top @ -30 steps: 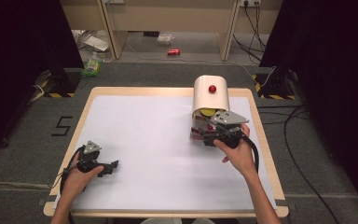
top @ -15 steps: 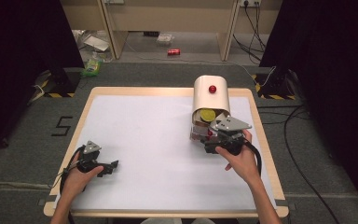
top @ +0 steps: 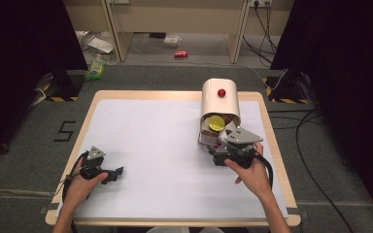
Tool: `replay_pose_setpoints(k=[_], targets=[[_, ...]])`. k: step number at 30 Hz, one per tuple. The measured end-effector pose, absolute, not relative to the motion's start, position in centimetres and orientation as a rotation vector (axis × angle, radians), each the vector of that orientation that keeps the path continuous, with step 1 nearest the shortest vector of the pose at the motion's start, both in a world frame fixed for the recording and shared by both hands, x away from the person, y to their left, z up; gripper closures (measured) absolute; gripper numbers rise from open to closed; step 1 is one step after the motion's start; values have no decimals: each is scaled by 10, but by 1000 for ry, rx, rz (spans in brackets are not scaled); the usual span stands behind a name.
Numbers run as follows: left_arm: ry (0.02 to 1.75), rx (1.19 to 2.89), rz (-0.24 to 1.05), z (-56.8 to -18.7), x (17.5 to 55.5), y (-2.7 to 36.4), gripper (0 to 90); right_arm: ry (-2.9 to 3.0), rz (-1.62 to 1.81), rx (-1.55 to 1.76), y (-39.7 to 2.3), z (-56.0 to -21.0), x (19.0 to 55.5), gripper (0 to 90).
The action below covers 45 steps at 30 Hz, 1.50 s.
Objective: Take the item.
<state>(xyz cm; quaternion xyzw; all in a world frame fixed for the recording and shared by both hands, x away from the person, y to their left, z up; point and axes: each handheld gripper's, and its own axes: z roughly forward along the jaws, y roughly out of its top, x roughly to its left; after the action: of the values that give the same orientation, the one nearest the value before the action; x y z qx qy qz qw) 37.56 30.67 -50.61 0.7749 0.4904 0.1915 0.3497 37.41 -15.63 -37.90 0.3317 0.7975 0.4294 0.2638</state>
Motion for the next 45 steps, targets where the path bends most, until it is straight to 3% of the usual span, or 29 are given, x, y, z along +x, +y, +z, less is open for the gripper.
replay_pose_setpoints(k=[45], targets=[[1272, 2008, 498, -506, 376, 306, 4, 2194, 1211, 876, -158, -388, 333, 184]])
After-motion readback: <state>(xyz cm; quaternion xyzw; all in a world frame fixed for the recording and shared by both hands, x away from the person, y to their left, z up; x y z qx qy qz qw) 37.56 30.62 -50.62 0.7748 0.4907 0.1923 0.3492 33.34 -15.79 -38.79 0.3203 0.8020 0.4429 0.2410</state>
